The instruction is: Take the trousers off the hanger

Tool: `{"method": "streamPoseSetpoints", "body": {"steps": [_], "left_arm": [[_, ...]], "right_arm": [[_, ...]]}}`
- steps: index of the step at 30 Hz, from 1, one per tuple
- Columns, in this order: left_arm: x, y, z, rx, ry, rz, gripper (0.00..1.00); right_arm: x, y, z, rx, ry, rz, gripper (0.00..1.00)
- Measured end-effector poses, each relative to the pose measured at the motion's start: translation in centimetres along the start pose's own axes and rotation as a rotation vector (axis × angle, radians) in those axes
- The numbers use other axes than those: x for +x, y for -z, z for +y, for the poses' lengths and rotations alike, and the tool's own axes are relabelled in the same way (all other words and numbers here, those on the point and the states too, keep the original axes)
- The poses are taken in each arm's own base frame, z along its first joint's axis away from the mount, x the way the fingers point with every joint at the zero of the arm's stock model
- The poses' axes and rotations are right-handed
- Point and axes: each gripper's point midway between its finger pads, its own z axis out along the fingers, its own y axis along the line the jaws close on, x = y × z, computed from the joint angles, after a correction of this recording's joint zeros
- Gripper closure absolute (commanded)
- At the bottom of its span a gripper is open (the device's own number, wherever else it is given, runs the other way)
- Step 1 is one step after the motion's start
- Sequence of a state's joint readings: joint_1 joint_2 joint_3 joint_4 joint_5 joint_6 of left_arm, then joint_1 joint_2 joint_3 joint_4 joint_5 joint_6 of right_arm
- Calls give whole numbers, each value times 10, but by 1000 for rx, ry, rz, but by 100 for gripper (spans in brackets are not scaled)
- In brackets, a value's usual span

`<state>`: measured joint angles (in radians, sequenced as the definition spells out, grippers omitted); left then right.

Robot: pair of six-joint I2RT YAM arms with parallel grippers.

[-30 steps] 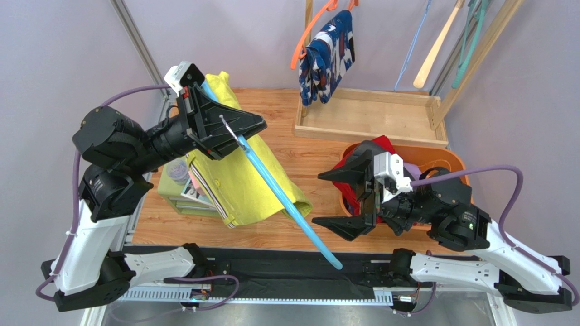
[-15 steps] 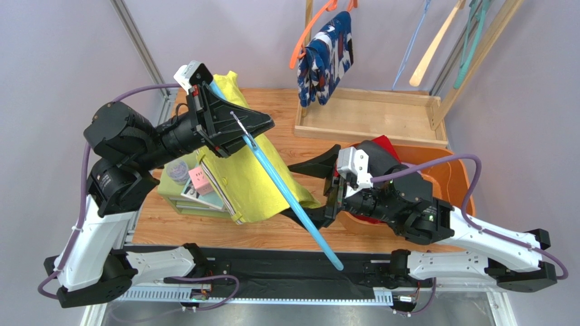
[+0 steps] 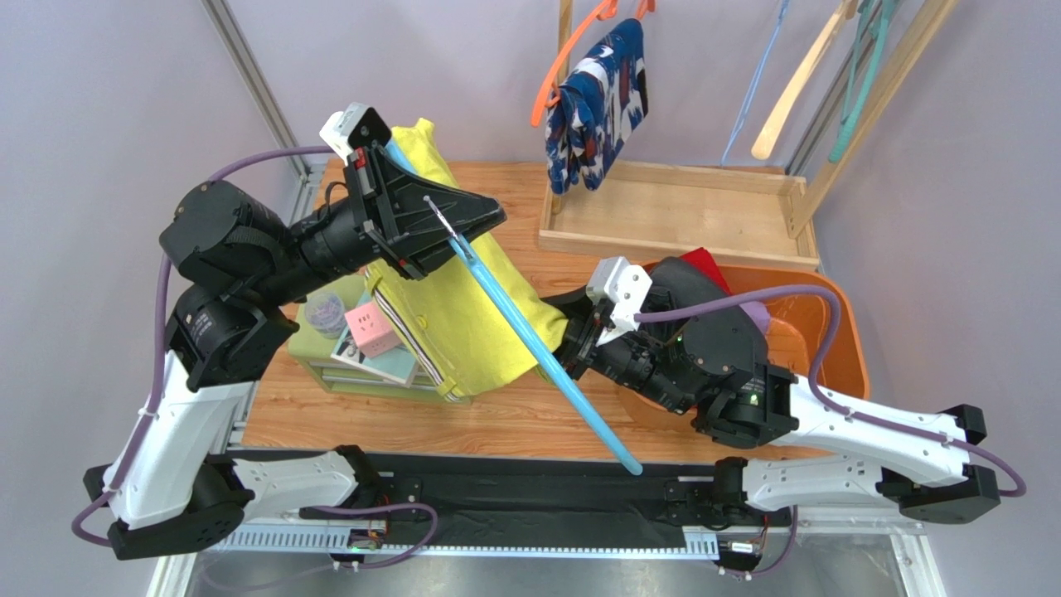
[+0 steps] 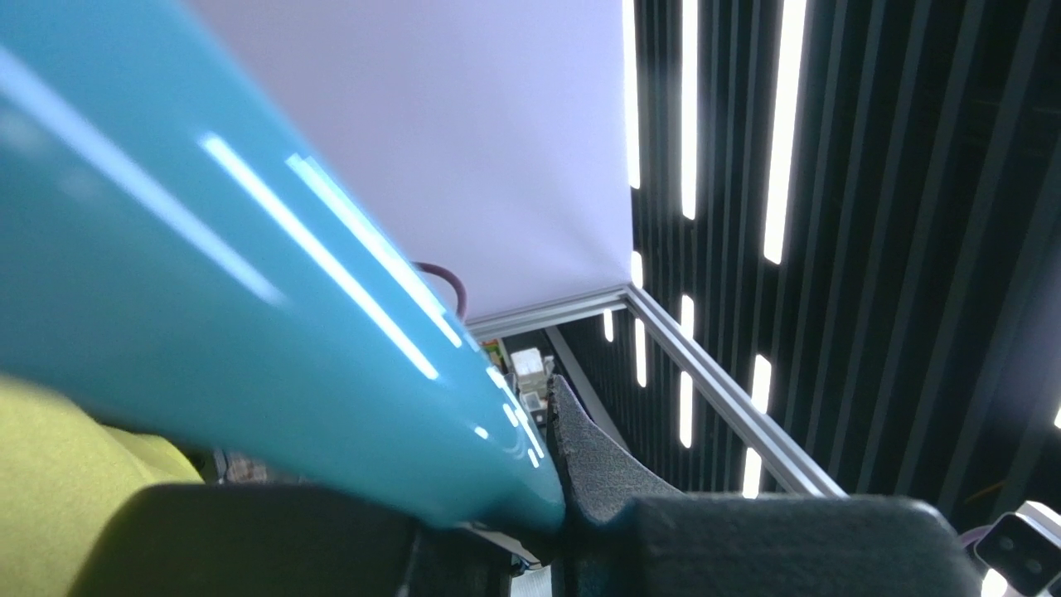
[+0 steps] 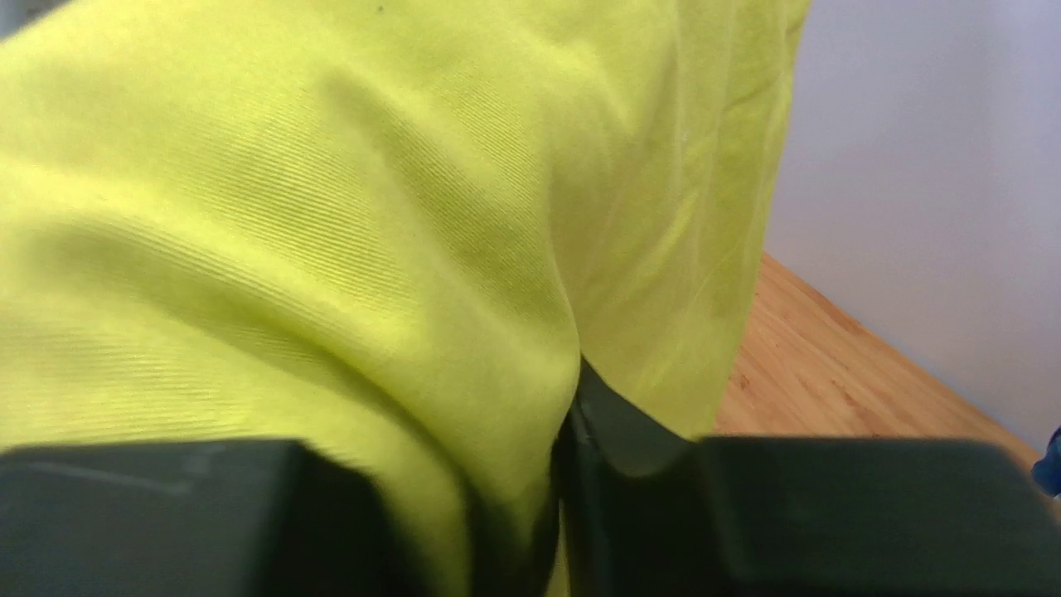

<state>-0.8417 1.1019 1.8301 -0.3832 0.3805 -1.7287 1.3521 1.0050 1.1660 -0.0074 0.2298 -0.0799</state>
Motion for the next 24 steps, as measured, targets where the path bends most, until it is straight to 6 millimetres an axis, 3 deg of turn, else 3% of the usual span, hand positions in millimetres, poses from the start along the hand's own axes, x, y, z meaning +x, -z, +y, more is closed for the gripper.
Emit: {"method": "streamPoseSetpoints", "body": {"steps": [1, 3, 14, 24], "left_arm": [[-1, 0, 0, 1, -3, -3, 100], [-2, -1, 1, 0, -5, -8, 100], [-3, 18, 25, -57, -7, -50, 100], [8, 50, 47, -89, -48, -54, 100]], "right_arm": [[-1, 1, -3, 16, -1, -6, 92], [-3, 3, -9, 48, 1, -11, 100], [-13, 23, -30, 141, 21, 50, 100], [-88, 26, -45, 207, -2, 21, 100]]}}
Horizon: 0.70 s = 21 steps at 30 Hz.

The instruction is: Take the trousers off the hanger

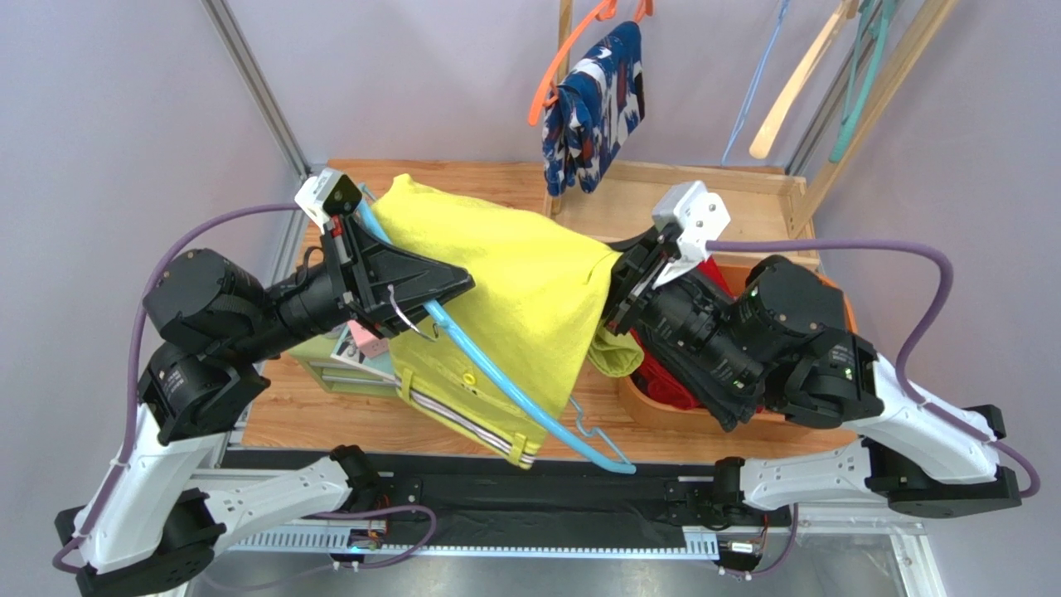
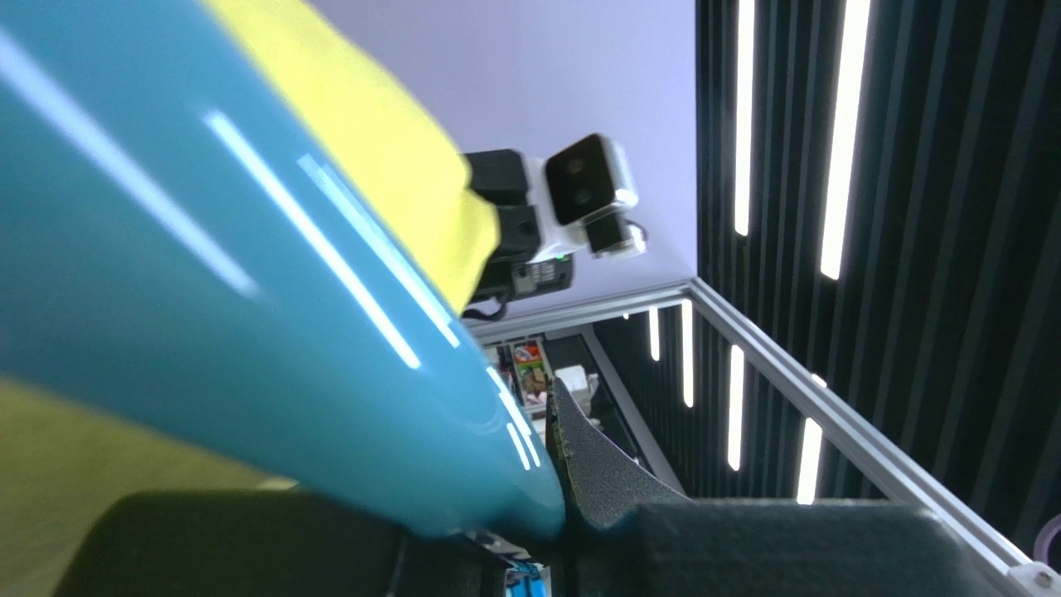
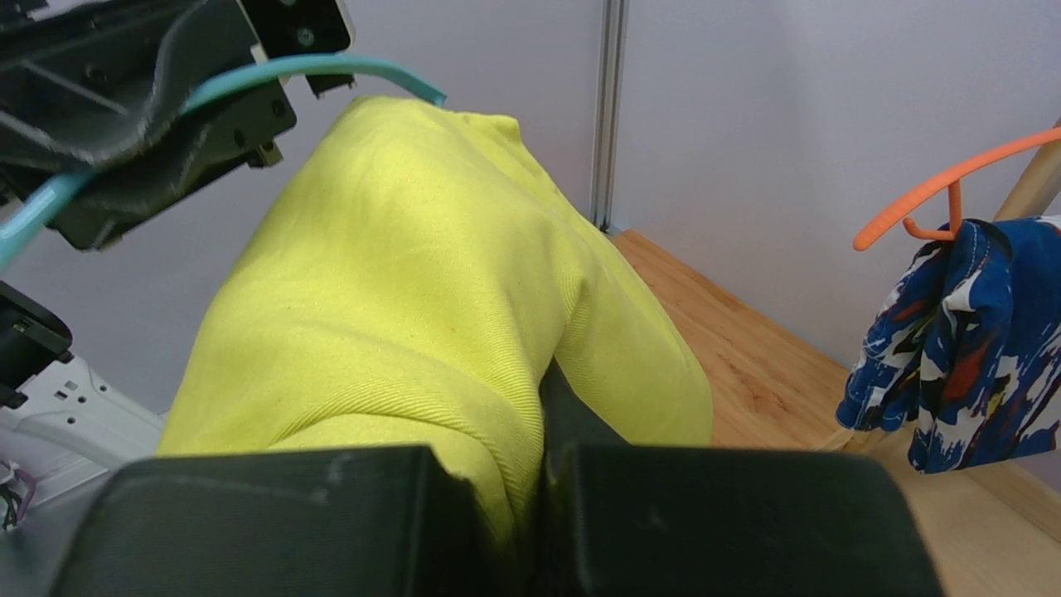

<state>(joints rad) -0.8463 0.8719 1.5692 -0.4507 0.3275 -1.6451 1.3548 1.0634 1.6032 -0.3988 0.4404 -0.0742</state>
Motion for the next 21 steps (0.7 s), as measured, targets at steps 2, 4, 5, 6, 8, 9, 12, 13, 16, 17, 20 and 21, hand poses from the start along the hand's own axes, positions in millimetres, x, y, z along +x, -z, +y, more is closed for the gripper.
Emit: {"method": "streamPoseSetpoints", "body": {"steps": [2, 4, 5, 6, 8, 9, 12, 13, 16, 17, 20, 21], "left_arm": [[0, 3, 6, -7, -6, -4, 100], [-2, 4, 13, -12, -11, -20, 100], [-3, 5, 16, -15, -12, -27, 100], [-4, 6, 18, -15, -13, -33, 100], [-4, 8, 21, -12, -15, -41, 100], [-5, 9, 23, -11, -16, -44, 100], [-5, 13, 27, 2, -25, -56, 100], [-5, 14, 28, 5, -26, -59, 100], [-6, 15, 35, 7, -34, -61, 100], [-6, 16, 38, 4, -33, -61, 100], [-6, 17, 48, -9, -30, -62, 100], [-6, 18, 52, -14, -28, -66, 100]], "right_arm": [[-13, -2, -1, 11, -6, -5, 100], [-25, -4, -3, 21, -7, -8, 100], [-32, -4, -4, 30, -9, -13, 100], [-38, -4, -7, 41, -7, -16, 100], [-49, -3, -12, 66, -3, -25, 100], [-54, -2, -15, 78, -3, -29, 100], [-70, 0, -23, 118, -1, -48, 100], [-76, 1, -26, 132, -3, -58, 100], [-90, 3, -34, 169, -9, -92, 100], [-94, 4, -37, 185, -7, -105, 100], [-105, 5, -44, 221, -3, -145, 100], [-108, 6, -46, 230, -5, -156, 100]]}}
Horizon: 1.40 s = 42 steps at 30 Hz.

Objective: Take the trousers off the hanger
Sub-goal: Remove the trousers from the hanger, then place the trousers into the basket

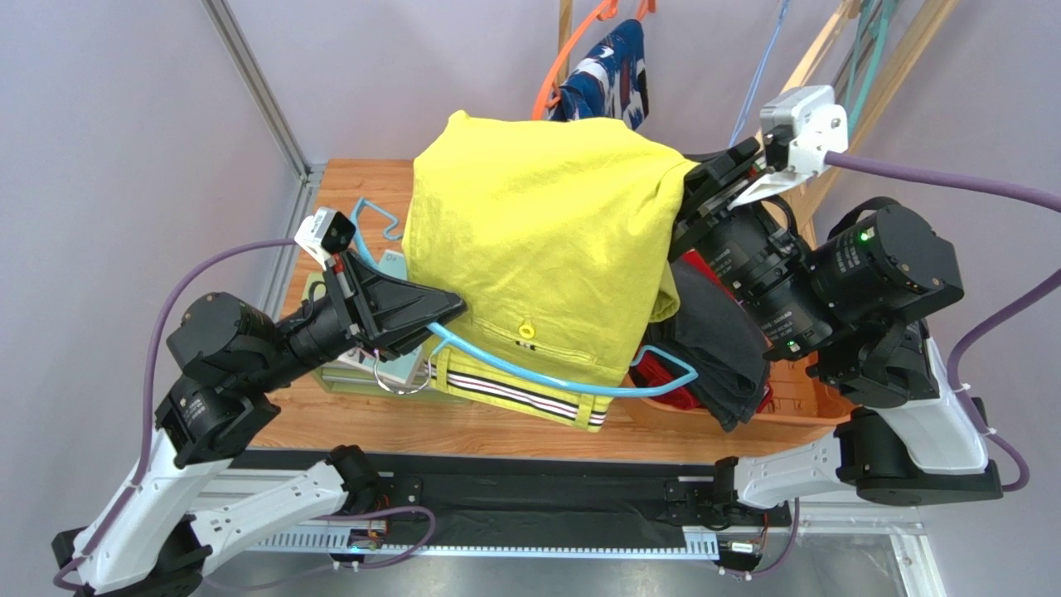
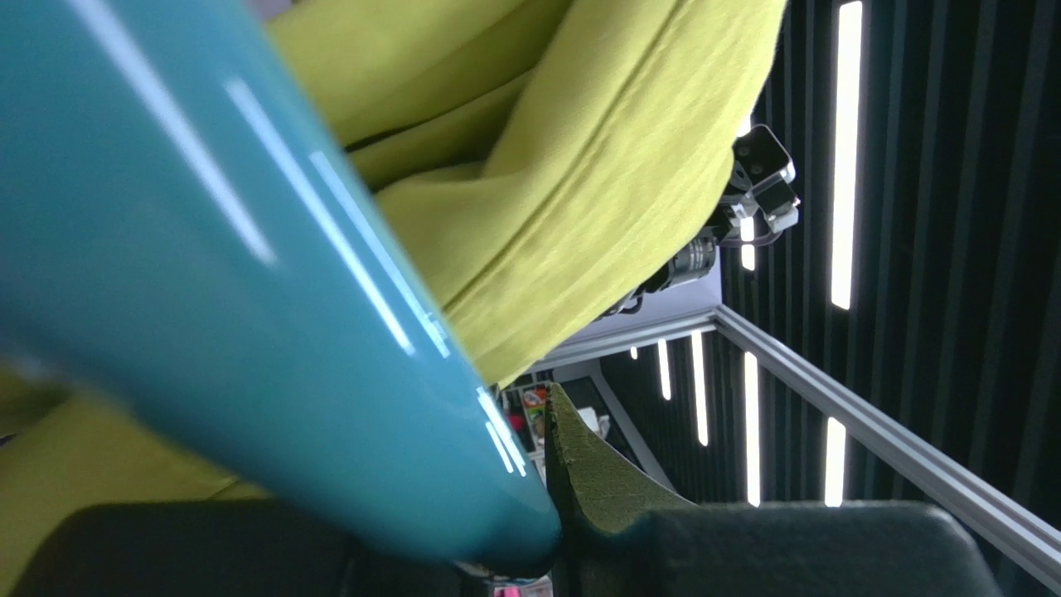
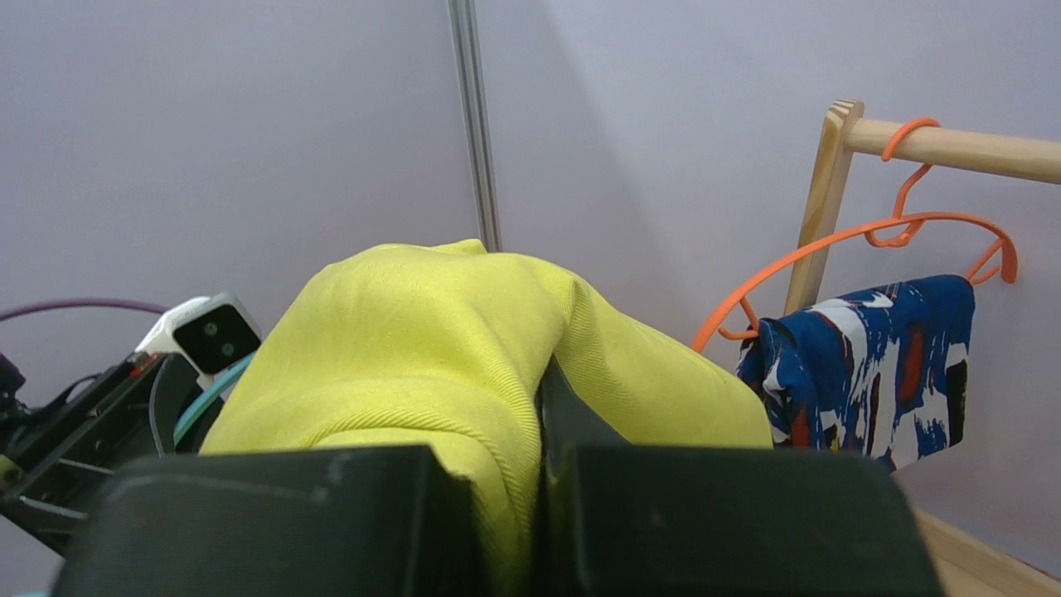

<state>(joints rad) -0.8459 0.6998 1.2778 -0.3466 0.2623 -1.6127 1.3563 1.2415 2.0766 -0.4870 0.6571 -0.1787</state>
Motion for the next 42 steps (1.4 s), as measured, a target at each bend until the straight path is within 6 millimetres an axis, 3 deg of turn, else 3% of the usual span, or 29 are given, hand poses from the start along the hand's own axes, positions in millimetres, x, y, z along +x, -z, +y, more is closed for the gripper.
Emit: {"method": "streamPoseSetpoints", "body": {"steps": [10, 16, 20, 23, 27, 35, 39, 42], "left_arm": [[-1, 1, 5, -16, -29, -6, 100], [-1, -4, 27, -113, -64, 6, 100], [2, 8, 73, -282, -88, 26, 100], [6, 14, 88, -335, -91, 47, 100], [8, 16, 89, -336, -101, 57, 100], [11, 10, 63, -271, -114, 85, 100], [12, 3, 49, -238, -120, 101, 100], [13, -5, 47, -231, -119, 117, 100]], "right_arm": [[-46, 3, -10, 29, -107, -140, 100], [-88, 11, -30, 79, -129, -268, 100], [-132, 27, -51, 120, -185, -400, 100], [-147, 41, -72, 177, -166, -448, 100], [-141, 57, -102, 298, -57, -418, 100], [-84, 85, -142, 450, 238, -201, 100], [-67, 115, -168, 466, 329, -119, 100], [-60, 150, -196, 492, 321, -98, 100]]}}
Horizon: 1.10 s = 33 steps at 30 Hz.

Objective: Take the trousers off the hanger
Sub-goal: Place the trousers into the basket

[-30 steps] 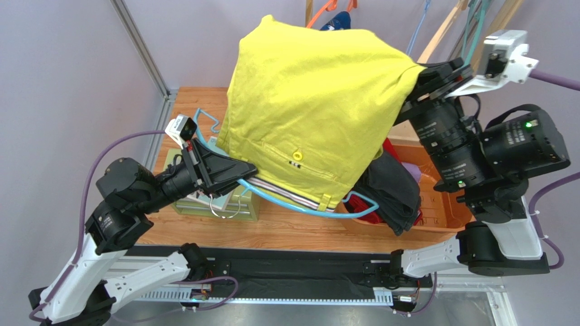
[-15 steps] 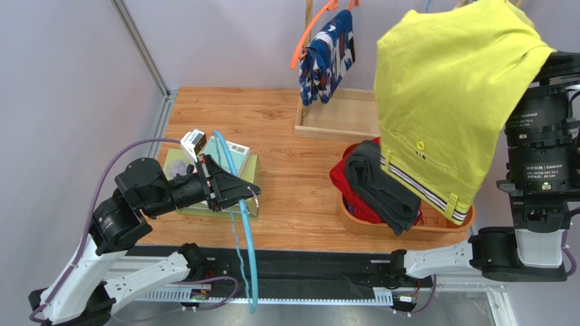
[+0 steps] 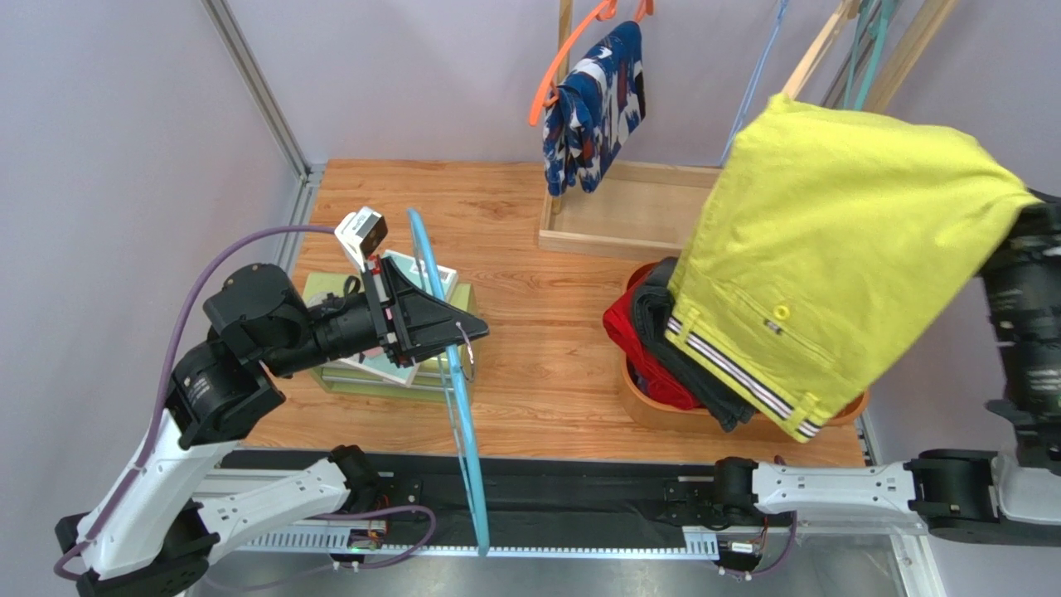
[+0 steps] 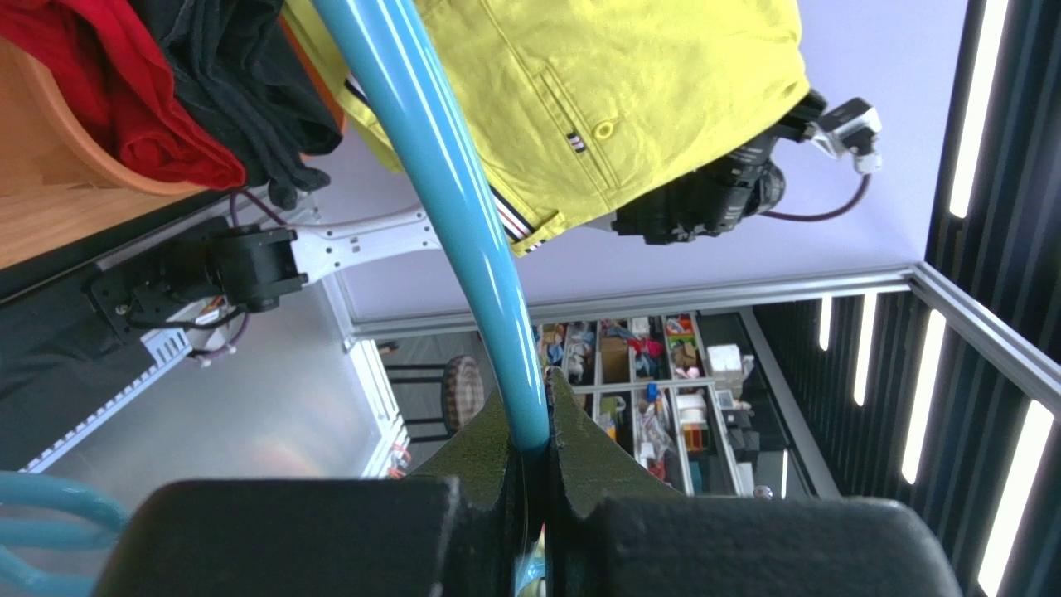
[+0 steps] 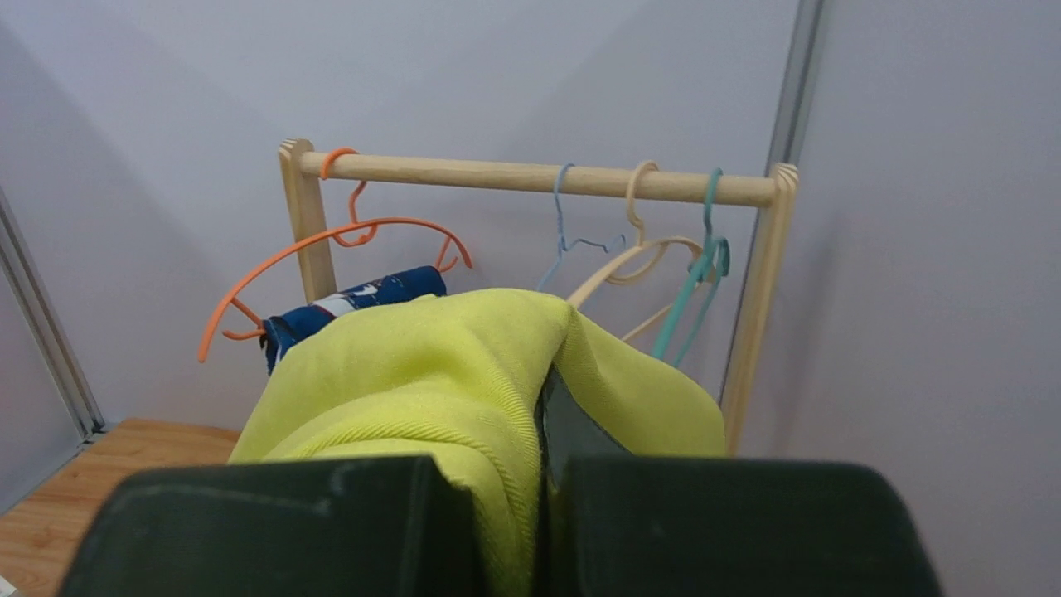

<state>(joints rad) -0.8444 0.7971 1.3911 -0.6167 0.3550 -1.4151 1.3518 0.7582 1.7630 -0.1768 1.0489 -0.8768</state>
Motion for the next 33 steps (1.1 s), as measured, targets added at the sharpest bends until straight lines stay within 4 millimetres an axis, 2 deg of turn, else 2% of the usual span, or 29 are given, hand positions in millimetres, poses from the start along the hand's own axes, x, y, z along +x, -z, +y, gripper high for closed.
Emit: {"method": "streamPoseSetpoints", "body": {"steps": [5, 7, 9, 11, 13, 16, 17, 19, 22, 24, 26, 28, 31, 33], "left_arm": [[-1, -14, 2, -14, 11, 29, 100], [0, -17, 5, -24, 16, 39, 100], [0, -20, 6, -30, 23, 44, 100], [0, -20, 7, -31, 27, 47, 100], [1, -18, 5, -25, 29, 47, 100], [3, -11, 0, -7, 29, 45, 100], [3, -9, -2, 0, 29, 44, 100], [5, -3, -6, 14, 31, 41, 100], [7, 7, -12, 39, 31, 36, 100], [8, 14, -16, 54, 27, 27, 100], [9, 21, -19, 65, 23, 15, 100], [9, 28, -21, 76, 21, 3, 100], [9, 39, -25, 99, 19, -21, 100], [9, 45, -27, 110, 18, -35, 100]], "right_arm": [[18, 31, -74, 86, -105, 25, 100], [28, 40, -90, 122, -119, 57, 100], [41, 45, -96, 155, -110, 101, 100], [61, 48, -84, 175, -51, 160, 100], [87, 48, -55, 167, 51, 218, 100], [135, 44, 8, 115, 207, 283, 100], [159, 42, 37, 95, 278, 311, 100], [194, 35, 83, 55, 370, 357, 100], [248, 14, 138, -16, 423, 447, 100], [284, 2, 156, -40, 422, 525, 100], [307, -5, 161, -47, 384, 582, 100], [319, -10, 154, -26, 297, 616, 100], [316, -18, 121, 76, 149, 621, 100], [310, -19, 86, 184, 71, 611, 100]]}}
